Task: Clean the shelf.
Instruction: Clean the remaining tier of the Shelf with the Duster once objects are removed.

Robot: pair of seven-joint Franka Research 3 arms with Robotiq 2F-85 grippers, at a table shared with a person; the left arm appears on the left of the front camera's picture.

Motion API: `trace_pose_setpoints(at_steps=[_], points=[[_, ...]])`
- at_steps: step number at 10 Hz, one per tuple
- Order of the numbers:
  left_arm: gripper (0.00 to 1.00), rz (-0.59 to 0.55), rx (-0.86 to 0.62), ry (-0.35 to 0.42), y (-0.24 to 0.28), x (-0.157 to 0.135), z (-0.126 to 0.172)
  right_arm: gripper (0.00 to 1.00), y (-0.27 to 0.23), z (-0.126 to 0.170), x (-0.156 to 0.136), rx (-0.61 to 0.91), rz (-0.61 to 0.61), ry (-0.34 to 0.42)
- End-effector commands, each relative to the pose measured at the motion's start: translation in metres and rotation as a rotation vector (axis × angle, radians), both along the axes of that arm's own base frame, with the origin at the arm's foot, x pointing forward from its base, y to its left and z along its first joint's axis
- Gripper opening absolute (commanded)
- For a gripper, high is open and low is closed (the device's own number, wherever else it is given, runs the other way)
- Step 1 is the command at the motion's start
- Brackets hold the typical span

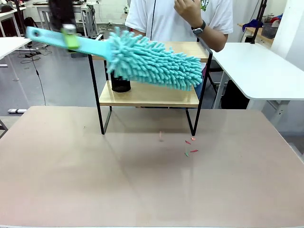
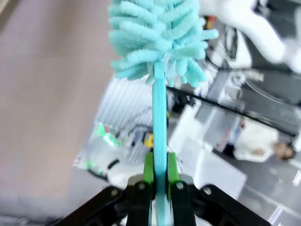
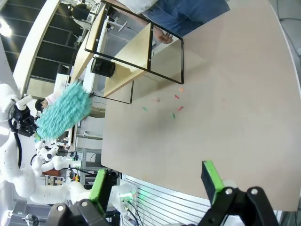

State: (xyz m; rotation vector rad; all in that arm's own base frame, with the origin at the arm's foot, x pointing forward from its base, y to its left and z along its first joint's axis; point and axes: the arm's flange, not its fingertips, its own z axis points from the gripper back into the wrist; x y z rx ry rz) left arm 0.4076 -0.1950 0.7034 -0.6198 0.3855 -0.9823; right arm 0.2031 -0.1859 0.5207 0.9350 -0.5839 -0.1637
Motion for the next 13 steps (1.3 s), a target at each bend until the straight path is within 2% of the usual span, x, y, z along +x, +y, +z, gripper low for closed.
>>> trace_pose_setpoints(at_steps=[1,4,5,6,7,9,10,11,12,13], points=[[0.12,-0.006,-0.076,-0.009,0.025,-0.005,0.01,1.0,0.0,0.002,0.002,0.005,0.008,-0.031],[0.12,0.032,-0.155,-0.011,0.048,-0.002,0.014,1.0,0.0,0.002,0.002,0.005,0.008,-0.031],[0.12,0.138,-0.244,-0.052,0.078,-0.002,0.025,1.0,0.0,0.002,0.002,0.005,0.008,-0.031],[0.12,0.345,-0.334,-0.127,0.12,-0.006,0.034,1.0,0.0,0.002,0.002,0.005,0.008,-0.031],[0.12,0.515,-0.411,-0.166,0.162,-0.017,0.038,1.0,0.0,0.002,0.002,0.005,0.008,-0.031],[0.12,0.912,-0.571,-0.235,0.238,-0.059,0.024,1.0,0.0,0.002,0.002,0.005,0.008,-0.031],[0.12,1.153,-0.603,-0.255,0.258,-0.066,0.008,1.0,0.0,0.002,0.002,0.005,0.008,-0.031],[0.12,1.347,-0.581,-0.243,0.28,-0.058,-0.013,1.0,0.0,0.002,0.002,0.005,0.008,-0.031],[0.12,1.518,-0.47,-0.312,0.288,-0.033,-0.031,1.0,0.0,0.002,0.002,0.005,0.008,-0.031],[0.12,1.487,-0.415,-0.386,0.286,-0.003,-0.049,1.0,0.0,0.002,0.002,0.005,0.008,-0.031]])
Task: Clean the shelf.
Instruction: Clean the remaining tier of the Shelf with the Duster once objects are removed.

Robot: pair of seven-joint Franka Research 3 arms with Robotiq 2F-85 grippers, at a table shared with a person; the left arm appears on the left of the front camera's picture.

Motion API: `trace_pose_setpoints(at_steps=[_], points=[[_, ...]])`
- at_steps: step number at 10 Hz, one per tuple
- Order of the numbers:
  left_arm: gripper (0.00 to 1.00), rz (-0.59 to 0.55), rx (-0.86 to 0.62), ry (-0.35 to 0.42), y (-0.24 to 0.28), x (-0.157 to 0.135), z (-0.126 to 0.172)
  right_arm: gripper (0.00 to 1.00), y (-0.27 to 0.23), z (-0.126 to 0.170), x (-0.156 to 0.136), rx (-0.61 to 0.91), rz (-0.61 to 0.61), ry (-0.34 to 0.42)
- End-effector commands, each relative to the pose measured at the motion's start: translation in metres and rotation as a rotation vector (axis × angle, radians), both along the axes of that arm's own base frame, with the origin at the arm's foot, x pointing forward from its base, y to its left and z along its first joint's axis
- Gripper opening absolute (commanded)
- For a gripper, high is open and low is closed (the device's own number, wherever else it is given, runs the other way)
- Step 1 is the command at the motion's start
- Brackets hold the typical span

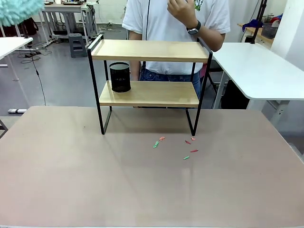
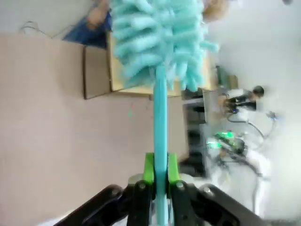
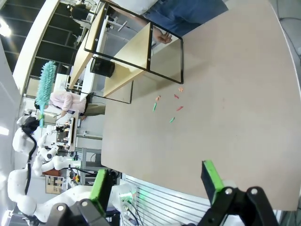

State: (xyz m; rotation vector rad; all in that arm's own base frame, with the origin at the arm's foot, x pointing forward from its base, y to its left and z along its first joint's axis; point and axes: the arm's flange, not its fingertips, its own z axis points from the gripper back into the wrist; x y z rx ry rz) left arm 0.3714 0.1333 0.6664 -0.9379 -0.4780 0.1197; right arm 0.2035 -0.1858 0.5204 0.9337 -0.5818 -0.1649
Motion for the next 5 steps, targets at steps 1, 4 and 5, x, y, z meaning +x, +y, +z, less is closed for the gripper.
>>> trace_pose_setpoints(at_steps=[1,4,5], points=[[0.12,0.17,0.128,-0.026,-0.047,0.062,-0.032,1.0,0.0,0.002,0.001,0.006,0.008,-0.034],[0.12,0.167,0.144,-0.008,-0.03,0.061,-0.045,1.0,0.0,0.002,0.001,0.006,0.008,-0.034],[0.12,0.167,0.144,-0.008,-0.03,0.061,-0.045,1.0,0.0,0.002,0.001,0.006,0.008,-0.034]])
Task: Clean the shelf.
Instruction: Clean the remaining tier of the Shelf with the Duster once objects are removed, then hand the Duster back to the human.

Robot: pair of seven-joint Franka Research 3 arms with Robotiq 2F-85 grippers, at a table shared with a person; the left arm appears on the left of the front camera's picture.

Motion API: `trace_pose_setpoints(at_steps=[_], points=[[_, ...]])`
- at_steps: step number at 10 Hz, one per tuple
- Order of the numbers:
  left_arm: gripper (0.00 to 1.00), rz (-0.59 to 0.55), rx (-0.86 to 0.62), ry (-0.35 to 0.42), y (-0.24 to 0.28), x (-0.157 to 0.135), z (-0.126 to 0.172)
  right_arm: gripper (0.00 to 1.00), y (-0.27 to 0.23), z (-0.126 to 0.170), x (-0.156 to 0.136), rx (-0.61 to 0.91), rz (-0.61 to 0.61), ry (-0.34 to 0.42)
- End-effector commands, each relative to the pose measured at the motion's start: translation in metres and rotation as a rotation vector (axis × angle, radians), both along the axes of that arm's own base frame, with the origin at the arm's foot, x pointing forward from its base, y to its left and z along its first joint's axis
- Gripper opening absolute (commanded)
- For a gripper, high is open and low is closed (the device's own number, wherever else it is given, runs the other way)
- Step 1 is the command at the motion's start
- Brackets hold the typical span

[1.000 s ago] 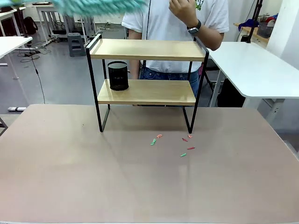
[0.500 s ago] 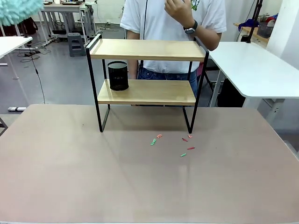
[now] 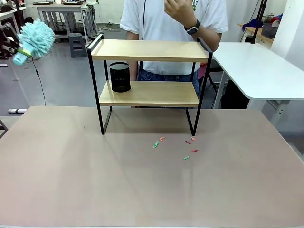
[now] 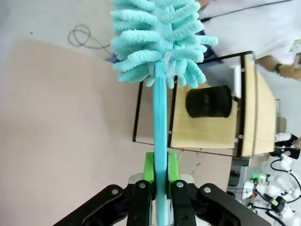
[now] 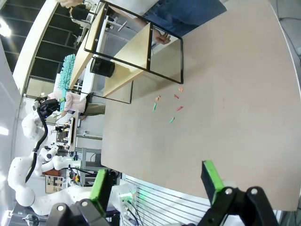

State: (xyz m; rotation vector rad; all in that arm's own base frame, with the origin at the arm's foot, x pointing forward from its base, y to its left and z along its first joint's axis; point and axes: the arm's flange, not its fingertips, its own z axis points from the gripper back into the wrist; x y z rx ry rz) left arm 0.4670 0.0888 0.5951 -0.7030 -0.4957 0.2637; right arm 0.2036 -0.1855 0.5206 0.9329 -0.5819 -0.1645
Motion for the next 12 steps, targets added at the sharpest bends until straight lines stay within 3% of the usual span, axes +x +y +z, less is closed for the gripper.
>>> trace_pose_setpoints(at_steps=[1,12], points=[[0.12,-0.017,-0.038,-0.082,0.0143,-0.0349,0.0261,1.0,-0.0003,0.0022,0.0013,0.007,0.008,-0.033],[0.12,-0.017,-0.038,-0.082,0.0143,-0.0349,0.0261,1.0,-0.0003,0.0022,0.0013,0.007,0.008,-0.033]])
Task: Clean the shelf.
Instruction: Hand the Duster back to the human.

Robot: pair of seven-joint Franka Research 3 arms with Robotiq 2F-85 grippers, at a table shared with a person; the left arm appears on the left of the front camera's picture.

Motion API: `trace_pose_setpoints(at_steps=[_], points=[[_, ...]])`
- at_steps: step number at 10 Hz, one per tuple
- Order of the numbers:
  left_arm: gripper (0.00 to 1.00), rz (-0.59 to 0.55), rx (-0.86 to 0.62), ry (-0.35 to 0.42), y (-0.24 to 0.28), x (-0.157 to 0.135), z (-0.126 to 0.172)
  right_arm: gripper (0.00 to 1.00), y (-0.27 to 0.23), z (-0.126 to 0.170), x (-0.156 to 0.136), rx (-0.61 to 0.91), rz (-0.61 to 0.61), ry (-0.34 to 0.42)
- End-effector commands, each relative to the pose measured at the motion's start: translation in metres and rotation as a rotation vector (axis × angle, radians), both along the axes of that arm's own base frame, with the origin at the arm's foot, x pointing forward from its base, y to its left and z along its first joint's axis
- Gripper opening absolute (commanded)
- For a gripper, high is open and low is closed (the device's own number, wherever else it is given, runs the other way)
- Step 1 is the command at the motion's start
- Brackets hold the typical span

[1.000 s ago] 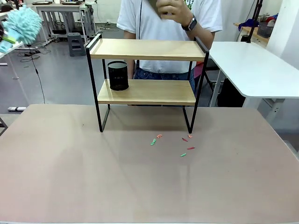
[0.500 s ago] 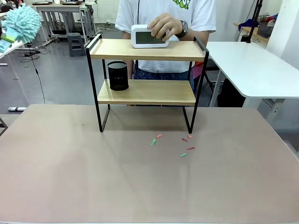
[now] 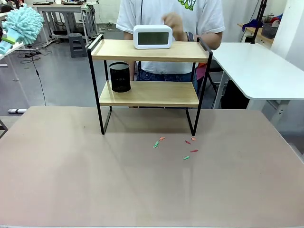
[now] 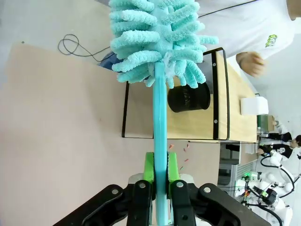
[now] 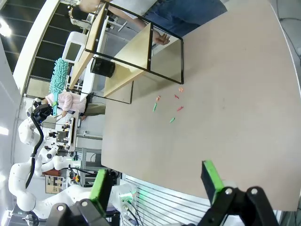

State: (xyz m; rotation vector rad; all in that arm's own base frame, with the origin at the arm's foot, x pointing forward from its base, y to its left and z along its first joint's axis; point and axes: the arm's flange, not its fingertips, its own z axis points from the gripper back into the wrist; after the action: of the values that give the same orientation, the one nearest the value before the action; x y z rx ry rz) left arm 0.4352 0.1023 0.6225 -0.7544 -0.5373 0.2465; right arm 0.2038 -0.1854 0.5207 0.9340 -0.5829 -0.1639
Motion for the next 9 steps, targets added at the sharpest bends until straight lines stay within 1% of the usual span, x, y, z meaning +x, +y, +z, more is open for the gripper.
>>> trace_pose_setpoints(at_steps=[1,2,3,4,5,6,7,8,9], points=[[0.12,-0.005,0.003,-0.03,0.001,-0.003,-0.001,1.0,0.0,0.002,0.001,0.006,0.008,-0.032],[0.12,0.0,0.0,0.0,0.0,0.0,0.0,1.0,0.0,0.0,0.0,0.0,0.0,0.0],[0.12,-0.199,0.0,-0.103,-0.016,-0.016,0.027,1.0,0.011,0.028,0.01,-0.009,0.021,-0.093],[0.12,-0.335,-0.025,-0.207,-0.023,-0.038,0.052,1.0,0.026,0.057,0.026,-0.001,0.025,-0.181],[0.12,-0.469,-0.083,-0.296,-0.028,-0.063,0.062,1.0,0.041,0.077,0.041,0.038,0.026,-0.226],[0.12,-0.671,-0.105,-0.335,-0.036,-0.085,0.063,1.0,0.063,0.09,0.054,0.1,0.051,-0.25],[0.12,-0.917,-0.083,-0.302,-0.054,-0.093,0.059,1.0,0.086,0.1,0.061,0.154,0.068,-0.25],[0.12,-1.111,-0.029,-0.262,-0.082,-0.093,0.054,1.0,0.108,0.111,0.064,0.187,0.069,-0.257],[0.12,-1.286,0.005,-0.211,-0.115,-0.086,0.05,1.0,0.128,0.122,0.062,0.226,0.107,-0.243]])
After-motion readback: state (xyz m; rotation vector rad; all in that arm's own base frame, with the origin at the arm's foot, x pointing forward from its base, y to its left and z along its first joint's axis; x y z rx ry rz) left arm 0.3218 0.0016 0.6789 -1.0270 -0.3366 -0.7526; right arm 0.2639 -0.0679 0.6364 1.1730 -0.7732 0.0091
